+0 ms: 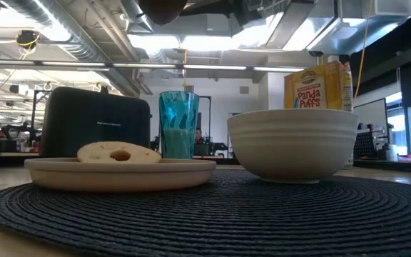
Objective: Arrange a breakfast setting
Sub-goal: Put the red apple from the white bin on the white plate at the bottom of the sliced bagel
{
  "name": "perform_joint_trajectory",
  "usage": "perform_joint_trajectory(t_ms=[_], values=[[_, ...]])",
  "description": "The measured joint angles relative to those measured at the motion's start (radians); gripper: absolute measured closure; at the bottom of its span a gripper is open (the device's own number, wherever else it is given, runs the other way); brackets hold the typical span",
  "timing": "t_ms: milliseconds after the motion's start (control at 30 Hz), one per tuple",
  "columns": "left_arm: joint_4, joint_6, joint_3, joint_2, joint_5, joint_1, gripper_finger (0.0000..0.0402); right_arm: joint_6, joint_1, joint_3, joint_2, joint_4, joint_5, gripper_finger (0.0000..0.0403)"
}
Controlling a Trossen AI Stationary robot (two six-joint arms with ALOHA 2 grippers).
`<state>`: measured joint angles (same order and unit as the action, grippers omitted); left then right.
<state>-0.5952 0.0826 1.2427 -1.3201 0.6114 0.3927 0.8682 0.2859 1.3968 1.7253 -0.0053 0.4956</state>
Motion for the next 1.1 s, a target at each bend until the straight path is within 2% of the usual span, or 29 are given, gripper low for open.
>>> perform_joint_trajectory(t_ms=[100,267,300,367,467,600,700,867,1000,1100], values=[[0.002,0.0,0.0,0.001,-0.002,0.0,0.0147,0.009,-0.006,0.0,0.007,0.005,0.009,0.0072],[0.004,-0.008,0.0,0.0,-0.026,0.0,0.0143,0.027,-0.005,0.0,0.008,0.008,0.006,0.0155],[0.003,-0.019,0.0,0.0,-0.037,0.0,0.014,0.031,-0.005,0.0,0.008,0.008,0.002,0.016],[0.003,-0.028,0.0,0.001,-0.073,-0.001,0.0128,0.033,-0.009,0.0,0.008,0.009,-0.028,0.016],[0.015,-0.042,0.0,0.006,-0.109,0.003,0.0101,0.014,-0.03,0.0,0.01,0.038,-0.137,0.016],[-0.004,-0.105,0.01,0.045,-0.073,0.017,0.0063,-0.033,-0.059,0.0,0.004,0.118,-0.216,0.016],[-0.051,-0.23,0.046,0.103,-0.048,0.038,0.0046,-0.118,-0.075,0.0,-0.012,0.238,-0.326,0.016],[-0.077,-0.377,0.108,0.192,-0.02,0.115,0.0051,-0.184,-0.101,-0.004,-0.017,0.45,-0.459,0.016],[-0.071,-0.388,0.133,0.269,0.101,0.213,0.0071,-0.192,-0.132,-0.053,-0.015,0.679,-0.565,0.016],[-0.072,-0.368,0.134,0.292,0.176,0.277,0.0094,-0.172,-0.152,-0.104,-0.015,0.816,-0.587,0.016]])
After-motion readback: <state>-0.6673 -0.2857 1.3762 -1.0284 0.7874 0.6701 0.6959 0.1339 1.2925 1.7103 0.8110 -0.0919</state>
